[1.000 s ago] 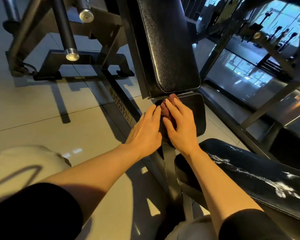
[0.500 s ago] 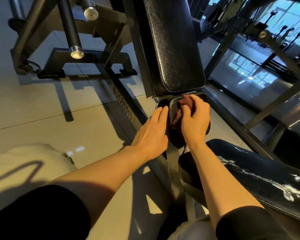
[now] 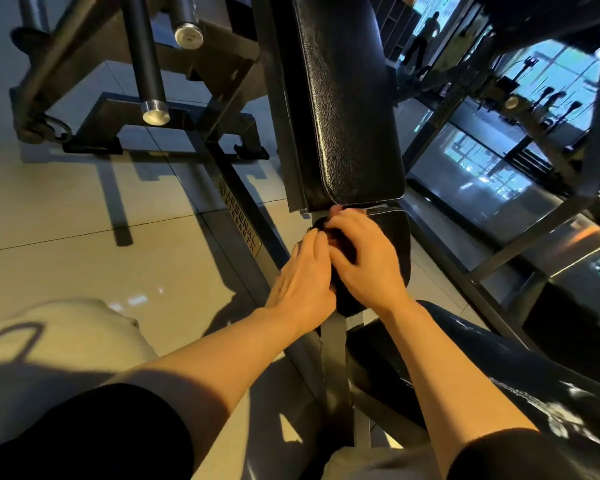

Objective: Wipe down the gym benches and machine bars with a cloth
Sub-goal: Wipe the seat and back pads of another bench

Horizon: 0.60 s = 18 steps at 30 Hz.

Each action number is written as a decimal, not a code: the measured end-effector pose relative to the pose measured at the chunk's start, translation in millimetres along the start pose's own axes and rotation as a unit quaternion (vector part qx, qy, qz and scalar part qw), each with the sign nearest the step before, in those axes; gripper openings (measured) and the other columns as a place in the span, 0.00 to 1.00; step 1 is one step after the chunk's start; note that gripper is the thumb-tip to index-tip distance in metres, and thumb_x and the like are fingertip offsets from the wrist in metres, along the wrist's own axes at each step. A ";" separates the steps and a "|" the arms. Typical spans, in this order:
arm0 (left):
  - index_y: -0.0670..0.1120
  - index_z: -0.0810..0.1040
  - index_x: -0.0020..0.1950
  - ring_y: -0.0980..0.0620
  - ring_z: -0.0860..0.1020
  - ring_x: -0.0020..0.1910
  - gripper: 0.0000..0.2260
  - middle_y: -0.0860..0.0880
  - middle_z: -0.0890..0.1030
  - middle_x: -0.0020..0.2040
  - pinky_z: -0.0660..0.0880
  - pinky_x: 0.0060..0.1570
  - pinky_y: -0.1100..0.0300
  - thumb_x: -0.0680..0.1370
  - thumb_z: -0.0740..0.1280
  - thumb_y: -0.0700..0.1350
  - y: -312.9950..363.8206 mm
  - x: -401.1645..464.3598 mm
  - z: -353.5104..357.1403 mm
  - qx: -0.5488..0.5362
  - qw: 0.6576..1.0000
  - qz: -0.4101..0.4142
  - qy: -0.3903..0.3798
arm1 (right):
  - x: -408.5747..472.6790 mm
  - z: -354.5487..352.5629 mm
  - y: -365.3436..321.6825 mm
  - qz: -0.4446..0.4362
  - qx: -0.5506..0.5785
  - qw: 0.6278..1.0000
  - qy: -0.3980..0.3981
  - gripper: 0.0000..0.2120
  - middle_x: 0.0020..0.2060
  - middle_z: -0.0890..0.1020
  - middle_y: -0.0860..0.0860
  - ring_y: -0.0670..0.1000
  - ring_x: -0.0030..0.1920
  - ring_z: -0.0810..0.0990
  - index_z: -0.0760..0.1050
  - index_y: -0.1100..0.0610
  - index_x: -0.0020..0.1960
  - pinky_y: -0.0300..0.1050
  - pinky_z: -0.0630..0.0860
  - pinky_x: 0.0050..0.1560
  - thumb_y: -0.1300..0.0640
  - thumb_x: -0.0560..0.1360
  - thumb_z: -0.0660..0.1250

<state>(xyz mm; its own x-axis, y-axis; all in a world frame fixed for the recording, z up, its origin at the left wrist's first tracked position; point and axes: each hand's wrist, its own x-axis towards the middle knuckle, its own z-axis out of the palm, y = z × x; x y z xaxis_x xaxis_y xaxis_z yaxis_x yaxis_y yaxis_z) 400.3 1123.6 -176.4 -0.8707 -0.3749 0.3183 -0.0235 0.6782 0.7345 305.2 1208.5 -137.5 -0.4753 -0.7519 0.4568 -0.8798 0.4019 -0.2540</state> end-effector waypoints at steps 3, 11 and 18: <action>0.43 0.58 0.73 0.49 0.69 0.61 0.30 0.46 0.63 0.68 0.71 0.53 0.61 0.74 0.66 0.37 -2.8 0.6 -1.7 -0.004 1.000 -0.017 -0.001 | 6.5 0.7 4.0 -0.032 -0.018 0.999 -0.027 0.13 0.60 0.77 0.45 0.38 0.60 0.70 0.77 0.51 0.60 0.27 0.63 0.60 0.52 0.76 0.68; 0.45 0.55 0.76 0.52 0.65 0.67 0.34 0.48 0.62 0.71 0.68 0.64 0.60 0.73 0.67 0.36 -9.1 8.0 -15.6 -0.020 0.999 0.009 0.028 | 2.4 15.2 -2.5 -0.067 -0.078 0.995 0.008 0.14 0.59 0.79 0.48 0.46 0.63 0.72 0.78 0.55 0.59 0.42 0.66 0.68 0.51 0.75 0.68; 0.45 0.57 0.75 0.51 0.65 0.65 0.31 0.48 0.63 0.70 0.64 0.58 0.64 0.75 0.66 0.38 -5.5 11.0 -11.9 -0.012 0.999 0.022 0.023 | 0.8 -2.4 28.7 0.055 -0.031 0.998 0.029 0.24 0.63 0.74 0.43 0.41 0.64 0.70 0.70 0.49 0.67 0.39 0.68 0.65 0.42 0.73 0.66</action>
<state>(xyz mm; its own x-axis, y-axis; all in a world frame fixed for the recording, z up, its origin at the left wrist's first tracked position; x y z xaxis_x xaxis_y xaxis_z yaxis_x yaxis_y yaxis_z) 396.8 1108.2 -169.8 -0.8471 -0.3747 0.3768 0.0262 0.6788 0.7339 279.5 1220.7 -142.4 -0.5664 -0.6713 0.4781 -0.8206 0.5130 -0.2519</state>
